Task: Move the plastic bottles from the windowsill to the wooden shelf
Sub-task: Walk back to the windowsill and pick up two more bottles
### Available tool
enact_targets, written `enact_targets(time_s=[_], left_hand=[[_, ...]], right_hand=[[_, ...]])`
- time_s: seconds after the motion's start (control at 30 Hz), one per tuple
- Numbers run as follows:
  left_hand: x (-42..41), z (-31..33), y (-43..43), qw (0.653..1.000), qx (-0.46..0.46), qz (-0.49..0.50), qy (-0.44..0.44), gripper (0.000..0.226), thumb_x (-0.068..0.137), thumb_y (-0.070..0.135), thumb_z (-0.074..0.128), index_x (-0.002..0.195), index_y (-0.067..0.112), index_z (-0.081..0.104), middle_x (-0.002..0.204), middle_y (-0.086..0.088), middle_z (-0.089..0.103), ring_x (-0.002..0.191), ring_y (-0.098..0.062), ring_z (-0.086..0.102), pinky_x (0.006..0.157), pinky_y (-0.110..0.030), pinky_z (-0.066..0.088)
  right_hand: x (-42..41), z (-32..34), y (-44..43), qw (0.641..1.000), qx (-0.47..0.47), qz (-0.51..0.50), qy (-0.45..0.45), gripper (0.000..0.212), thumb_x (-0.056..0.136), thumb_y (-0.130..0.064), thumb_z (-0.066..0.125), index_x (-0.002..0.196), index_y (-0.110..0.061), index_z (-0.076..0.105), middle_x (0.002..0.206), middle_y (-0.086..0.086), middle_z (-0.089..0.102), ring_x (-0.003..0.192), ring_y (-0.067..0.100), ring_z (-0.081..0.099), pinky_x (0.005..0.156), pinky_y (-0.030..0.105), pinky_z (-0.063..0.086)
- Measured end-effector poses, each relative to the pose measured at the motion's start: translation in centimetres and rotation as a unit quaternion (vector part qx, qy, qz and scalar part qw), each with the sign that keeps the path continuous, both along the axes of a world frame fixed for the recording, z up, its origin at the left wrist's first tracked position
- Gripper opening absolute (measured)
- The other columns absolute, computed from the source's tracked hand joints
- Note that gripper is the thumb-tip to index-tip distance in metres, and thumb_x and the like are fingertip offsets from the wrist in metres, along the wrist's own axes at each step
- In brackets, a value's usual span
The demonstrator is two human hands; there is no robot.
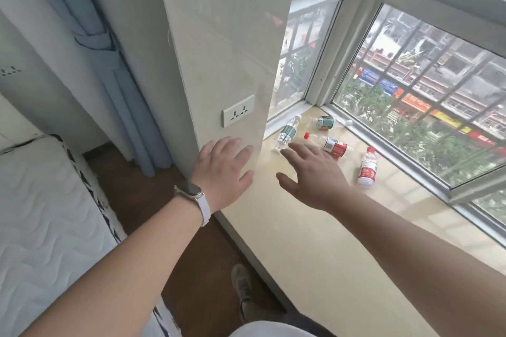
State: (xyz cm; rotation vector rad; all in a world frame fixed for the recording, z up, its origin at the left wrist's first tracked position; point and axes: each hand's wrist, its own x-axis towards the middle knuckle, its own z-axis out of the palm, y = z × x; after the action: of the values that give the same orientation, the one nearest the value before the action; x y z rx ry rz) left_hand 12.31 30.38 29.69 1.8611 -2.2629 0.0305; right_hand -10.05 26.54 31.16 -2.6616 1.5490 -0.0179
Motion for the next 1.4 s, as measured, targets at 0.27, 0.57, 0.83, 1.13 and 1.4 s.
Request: enact_targets(time_s=[0.27, 0.57, 0.83, 1.13, 1.4], left_hand=[[-2.3, -1.4, -10.8, 0.998, 0.021, -0.054, -0.023, 0.054, 0.084, 0.048, 0.042, 0.121, 0.018, 0.067, 0.125, -0.01, 0.065, 0.118, -0.031, 0.06, 0.103, -0.051, 0.042], [-6.6, -2.1, -20.5, 0.99, 0.029, -0.136, -0.032, 0.051, 0.086, 0.046, 0.045, 0.122, 0.017, 0.067, 0.126, -0.011, 0.064, 0.116, -0.033, 0.06, 0.098, -0.051, 0.046], [-9.2, -5.8, -27.2, 0.983, 0.001, -0.18, -0.033, 0.051, 0.081, 0.046, 0.046, 0.119, 0.02, 0.069, 0.121, -0.008, 0.067, 0.116, -0.029, 0.058, 0.097, -0.044, 0.041], [-12.1, -13.4, -34.7, 0.982, 0.084, -0.167, 0.004, 0.048, 0.08, 0.043, 0.044, 0.113, 0.018, 0.069, 0.117, -0.008, 0.066, 0.112, -0.028, 0.058, 0.093, -0.042, 0.039], [-14.4, -22.6, -40.0, 0.969, 0.21, -0.128, -0.004, 0.057, 0.084, 0.045, 0.039, 0.131, 0.019, 0.058, 0.141, -0.008, 0.053, 0.131, -0.03, 0.047, 0.104, -0.043, 0.038]], right_hand=[[-3.0, -2.4, -8.5, 0.996, 0.029, -0.078, -0.041, 0.065, 0.086, -0.061, 0.035, 0.131, -0.02, 0.055, 0.139, 0.004, 0.055, 0.128, 0.029, 0.048, 0.097, 0.043, 0.042], [-5.9, -3.7, -15.2, 0.99, 0.031, -0.127, -0.061, 0.062, 0.087, -0.058, 0.038, 0.129, -0.018, 0.059, 0.133, 0.007, 0.059, 0.122, 0.031, 0.053, 0.097, 0.043, 0.045], [-8.8, -6.4, -19.7, 0.986, 0.044, -0.161, -0.015, 0.059, 0.092, -0.054, 0.049, 0.14, -0.02, 0.05, 0.146, 0.006, 0.049, 0.134, 0.029, 0.042, 0.104, 0.042, 0.035], [-11.3, -13.3, -26.1, 0.968, 0.104, -0.229, 0.026, 0.058, 0.093, -0.055, 0.041, 0.142, -0.022, 0.043, 0.148, 0.004, 0.042, 0.134, 0.026, 0.036, 0.103, 0.039, 0.032], [-13.5, -21.2, -29.7, 0.95, 0.127, -0.285, 0.02, 0.059, 0.089, -0.05, 0.049, 0.14, -0.022, 0.043, 0.146, 0.003, 0.044, 0.13, 0.024, 0.039, 0.099, 0.037, 0.034]])
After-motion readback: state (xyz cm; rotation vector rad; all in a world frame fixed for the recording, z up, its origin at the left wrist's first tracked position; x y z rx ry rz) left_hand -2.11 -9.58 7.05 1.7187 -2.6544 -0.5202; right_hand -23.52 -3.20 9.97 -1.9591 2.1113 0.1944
